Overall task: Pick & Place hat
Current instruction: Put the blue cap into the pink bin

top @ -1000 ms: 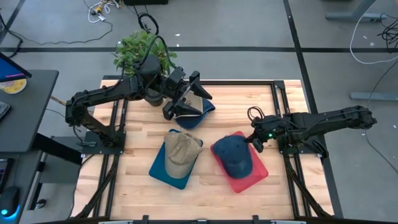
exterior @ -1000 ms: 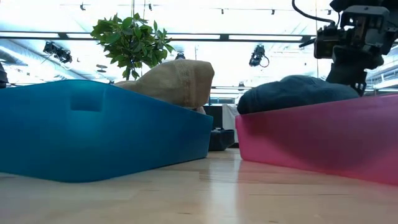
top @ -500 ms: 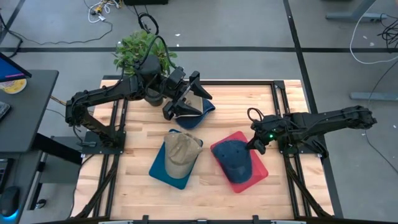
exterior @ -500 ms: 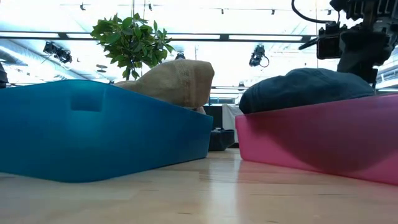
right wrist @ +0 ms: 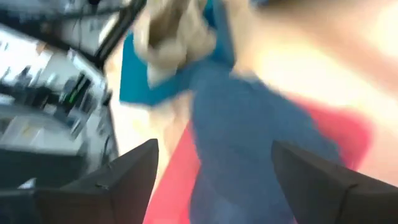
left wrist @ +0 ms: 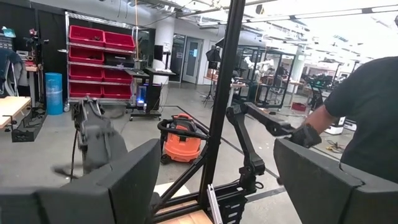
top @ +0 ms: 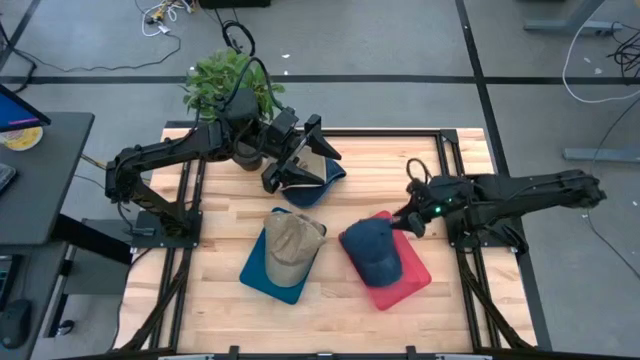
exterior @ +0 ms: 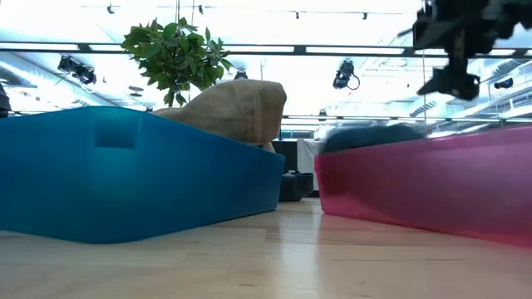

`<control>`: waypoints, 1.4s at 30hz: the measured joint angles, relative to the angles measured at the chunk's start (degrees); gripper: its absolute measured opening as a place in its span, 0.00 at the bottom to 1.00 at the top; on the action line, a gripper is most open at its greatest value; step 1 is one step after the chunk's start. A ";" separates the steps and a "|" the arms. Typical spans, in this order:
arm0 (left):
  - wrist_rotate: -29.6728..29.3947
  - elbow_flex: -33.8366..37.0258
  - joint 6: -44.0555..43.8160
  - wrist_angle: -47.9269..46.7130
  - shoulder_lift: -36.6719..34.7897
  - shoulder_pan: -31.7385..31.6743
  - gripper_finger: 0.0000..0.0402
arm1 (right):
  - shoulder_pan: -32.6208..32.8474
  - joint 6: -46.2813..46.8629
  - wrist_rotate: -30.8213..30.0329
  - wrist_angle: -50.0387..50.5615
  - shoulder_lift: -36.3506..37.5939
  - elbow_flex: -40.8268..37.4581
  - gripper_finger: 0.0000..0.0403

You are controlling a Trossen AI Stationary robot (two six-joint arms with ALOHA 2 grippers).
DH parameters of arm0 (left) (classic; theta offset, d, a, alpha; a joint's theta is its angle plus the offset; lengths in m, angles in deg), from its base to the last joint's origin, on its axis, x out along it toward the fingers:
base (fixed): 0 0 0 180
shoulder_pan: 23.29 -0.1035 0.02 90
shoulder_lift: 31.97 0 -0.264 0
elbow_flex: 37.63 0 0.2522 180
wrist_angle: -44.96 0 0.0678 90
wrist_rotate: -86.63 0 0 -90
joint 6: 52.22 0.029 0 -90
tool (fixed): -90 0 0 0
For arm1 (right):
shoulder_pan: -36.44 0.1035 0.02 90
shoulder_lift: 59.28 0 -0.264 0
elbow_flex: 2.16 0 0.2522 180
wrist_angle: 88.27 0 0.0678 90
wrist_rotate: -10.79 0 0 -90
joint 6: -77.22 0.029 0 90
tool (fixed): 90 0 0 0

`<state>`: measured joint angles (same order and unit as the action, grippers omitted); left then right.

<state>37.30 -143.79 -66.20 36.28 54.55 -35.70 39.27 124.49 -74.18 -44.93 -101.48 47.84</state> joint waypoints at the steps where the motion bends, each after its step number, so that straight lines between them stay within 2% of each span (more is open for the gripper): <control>1: 0.00 0.00 0.02 -0.25 0.00 -0.01 0.79 | -0.38 -1.19 -1.20 1.62 0.00 1.42 0.77; 6: 0.00 0.00 -0.37 -1.11 0.00 0.05 0.79 | -3.54 -5.80 -5.80 5.50 -0.15 6.07 0.72; 8: 0.00 0.00 -0.21 -1.18 0.00 0.10 0.79 | -5.76 -7.28 -8.20 3.19 -0.73 6.62 0.71; 11: 0.00 0.00 0.00 -1.18 0.00 0.14 0.79 | -10.03 -8.04 -8.56 -1.29 -3.03 6.67 0.69; 17: 0.01 0.00 0.07 -1.22 0.00 0.11 0.79 | -18.20 -7.30 0.36 -11.76 -12.73 6.67 0.66; 21: 0.00 0.00 0.11 -1.23 0.00 0.09 0.79 | -22.13 -10.52 5.01 -11.50 -20.55 9.54 0.66; 25: 0.02 0.00 0.10 -1.27 0.00 0.09 0.79 | -24.63 -19.32 7.74 -7.76 -27.93 15.81 0.66; 30: 0.02 0.00 0.65 -1.38 0.00 0.09 0.79 | -26.24 -38.93 7.90 -6.18 -35.51 22.37 0.66; 33: 0.01 0.00 1.63 -1.56 0.00 0.09 0.79 | -26.78 -47.04 7.90 -6.31 -39.13 24.21 0.66; 38: 0.00 0.00 1.66 -1.62 0.00 0.09 0.79 | -27.65 -53.36 7.62 -6.36 -44.73 24.86 0.66; 42: 0.01 0.00 1.75 -2.16 0.00 0.09 0.79 | -28.22 -58.40 4.37 -7.09 -48.82 24.86 0.66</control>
<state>37.31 -143.79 -64.45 34.13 54.55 -35.61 11.05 66.09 -69.80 -52.02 -150.30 72.70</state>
